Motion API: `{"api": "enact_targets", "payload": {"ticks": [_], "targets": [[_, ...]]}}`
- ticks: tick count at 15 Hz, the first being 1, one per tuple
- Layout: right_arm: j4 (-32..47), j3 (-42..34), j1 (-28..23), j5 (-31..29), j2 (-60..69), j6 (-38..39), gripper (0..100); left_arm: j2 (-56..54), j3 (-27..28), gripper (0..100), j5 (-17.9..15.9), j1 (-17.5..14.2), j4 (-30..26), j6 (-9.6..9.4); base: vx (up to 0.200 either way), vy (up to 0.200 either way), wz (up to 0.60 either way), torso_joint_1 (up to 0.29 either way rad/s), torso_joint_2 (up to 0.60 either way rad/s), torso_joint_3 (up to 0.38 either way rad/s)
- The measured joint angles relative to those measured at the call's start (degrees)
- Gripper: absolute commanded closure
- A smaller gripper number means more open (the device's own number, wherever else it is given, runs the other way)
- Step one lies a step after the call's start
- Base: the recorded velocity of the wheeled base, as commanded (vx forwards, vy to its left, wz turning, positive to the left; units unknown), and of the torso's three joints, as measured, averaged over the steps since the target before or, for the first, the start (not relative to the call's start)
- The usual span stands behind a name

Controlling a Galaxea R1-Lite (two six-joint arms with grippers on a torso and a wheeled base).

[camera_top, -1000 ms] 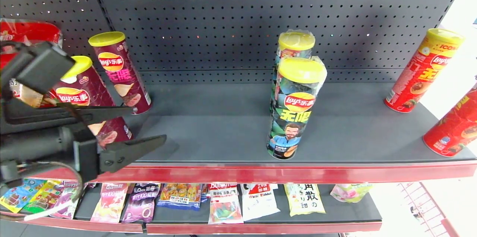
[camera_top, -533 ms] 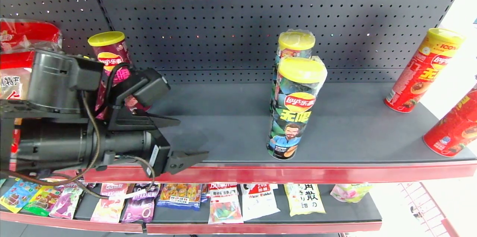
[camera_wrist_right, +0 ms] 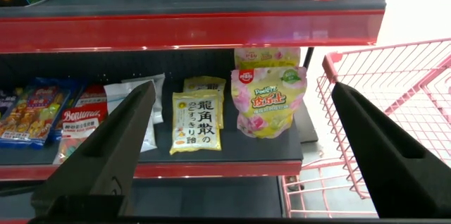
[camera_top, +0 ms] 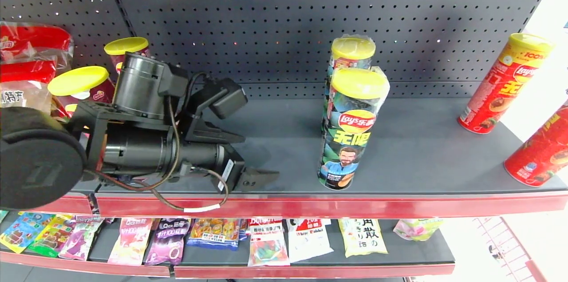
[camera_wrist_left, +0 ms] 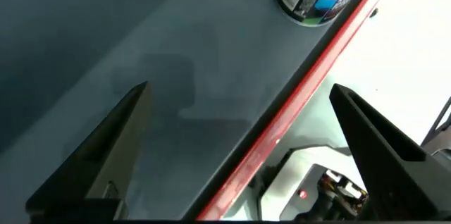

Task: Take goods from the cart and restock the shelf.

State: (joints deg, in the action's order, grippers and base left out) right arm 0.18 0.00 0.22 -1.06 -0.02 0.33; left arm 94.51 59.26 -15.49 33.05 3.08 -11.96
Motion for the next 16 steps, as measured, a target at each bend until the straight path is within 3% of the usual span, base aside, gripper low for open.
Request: {"api": "enact_targets", "payload": {"ticks": [9, 16], "targets": [[0.0, 0.0, 0.02, 0.0, 0.0, 0.0, 0, 7.11, 2.65, 0, 1.79, 3.39, 2.9, 0.0, 0.0, 0.0, 0.0, 0.0, 0.0, 0.0], [0.0, 0.0, 0.02, 0.0, 0.0, 0.0, 0, 11.02, 7.14, 0, 3.62, 3.74, 2.9, 0.02, 0.0, 0.0, 0.0, 0.0, 0.0, 0.0]]}}
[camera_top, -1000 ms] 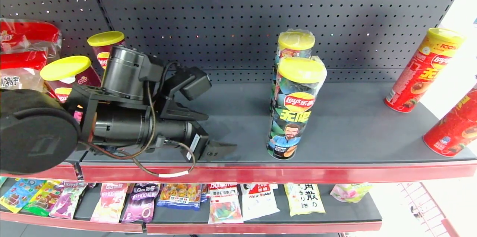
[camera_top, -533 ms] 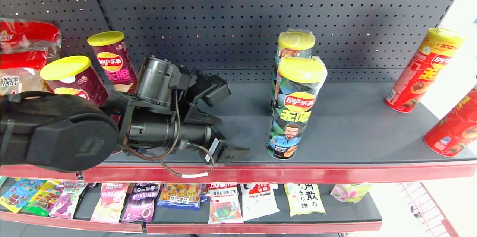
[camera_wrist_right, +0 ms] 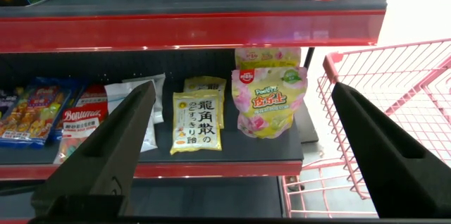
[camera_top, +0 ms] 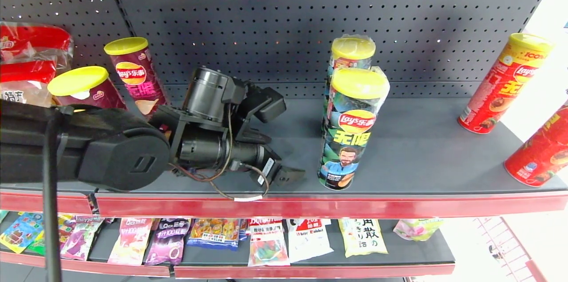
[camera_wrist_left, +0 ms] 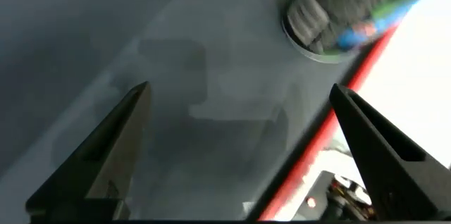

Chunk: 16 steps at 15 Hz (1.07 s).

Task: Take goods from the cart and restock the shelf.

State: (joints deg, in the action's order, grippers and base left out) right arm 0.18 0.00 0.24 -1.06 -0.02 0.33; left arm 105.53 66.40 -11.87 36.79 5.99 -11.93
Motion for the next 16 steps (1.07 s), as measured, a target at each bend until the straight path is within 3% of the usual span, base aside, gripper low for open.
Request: {"api": "enact_targets", "payload": {"ticks": [16], "targets": [[0.0, 0.0, 0.0, -0.06, 0.0, 0.02, 0, 4.74, 4.16, 0, 0.61, 2.67, -0.02, 0.0, 0.0, 0.0, 0.0, 0.0, 0.0, 0.0]]}}
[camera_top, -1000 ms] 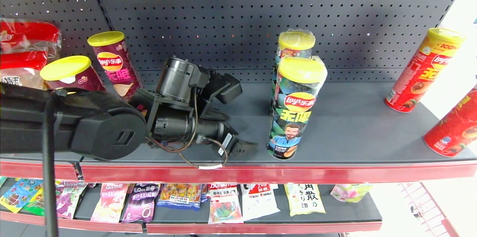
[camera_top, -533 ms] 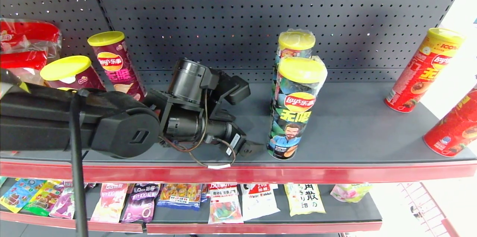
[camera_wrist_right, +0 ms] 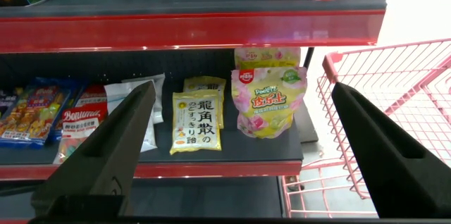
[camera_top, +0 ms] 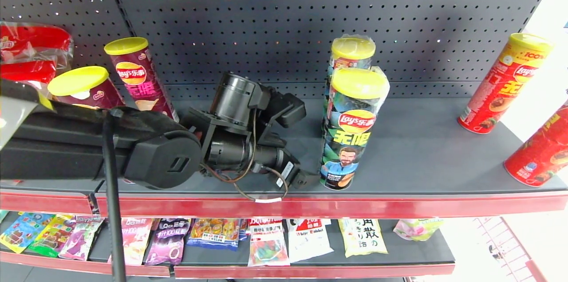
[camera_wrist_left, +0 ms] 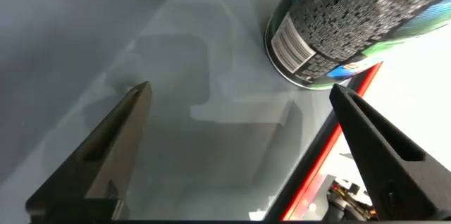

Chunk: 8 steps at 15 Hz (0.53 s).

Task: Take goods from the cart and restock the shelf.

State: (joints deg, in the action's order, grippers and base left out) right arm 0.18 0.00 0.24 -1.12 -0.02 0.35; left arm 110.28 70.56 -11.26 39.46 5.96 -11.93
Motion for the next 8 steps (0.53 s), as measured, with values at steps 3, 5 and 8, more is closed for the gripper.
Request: {"api": "enact_targets", "payload": {"ticks": [3, 5, 8], "targets": [[0.0, 0.0, 0.0, -0.02, 0.0, -0.02, 0, 0.17, 0.06, 0, 0.0, 0.09, 0.0, 0.0, 0.0, 0.0, 0.0, 0.0, 0.0, 0.0], [0.0, 0.0, 0.0, -0.02, 0.0, -0.02, 0, 0.23, 0.16, 0, 0.02, 0.09, 0.0, -0.02, 0.0, 0.0, 0.0, 0.0, 0.0, 0.0], [0.0, 0.0, 0.0, 0.0, 0.0, -0.09, 0, 0.33, 0.33, 0, 0.07, -0.1, -0.06, 0.0, 0.0, 0.0, 0.0, 0.0, 0.0, 0.0]]}}
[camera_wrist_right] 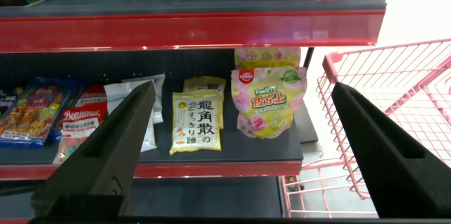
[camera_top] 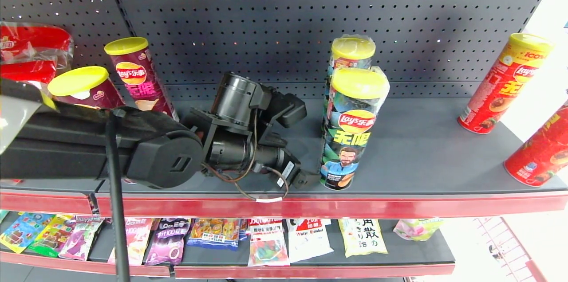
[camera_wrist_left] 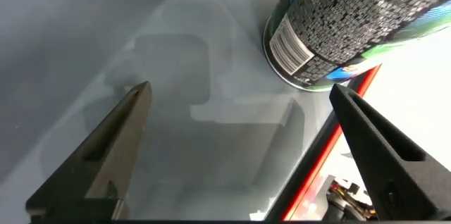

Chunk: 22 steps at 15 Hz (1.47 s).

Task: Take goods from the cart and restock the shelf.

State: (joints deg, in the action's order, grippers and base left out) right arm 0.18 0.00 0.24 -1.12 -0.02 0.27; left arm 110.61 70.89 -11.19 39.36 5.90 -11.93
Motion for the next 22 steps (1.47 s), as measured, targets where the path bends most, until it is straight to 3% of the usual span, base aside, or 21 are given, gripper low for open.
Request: {"api": "enact_targets", "payload": {"ticks": [6, 22], "targets": [[0.0, 0.0, 0.0, 0.0, 0.0, 0.0, 0, 0.09, -0.06, 0, 2.24, -1.28, 0.06, -0.1, 0.0, 0.0, 0.0, 0.0, 0.0, 0.0], [0.0, 0.0, 0.0, -0.02, 0.0, -0.02, 0, 1.79, 1.63, 0, 2.24, -0.8, 0.06, -0.02, 0.0, 0.0, 0.0, 0.0, 0.0, 0.0]]}}
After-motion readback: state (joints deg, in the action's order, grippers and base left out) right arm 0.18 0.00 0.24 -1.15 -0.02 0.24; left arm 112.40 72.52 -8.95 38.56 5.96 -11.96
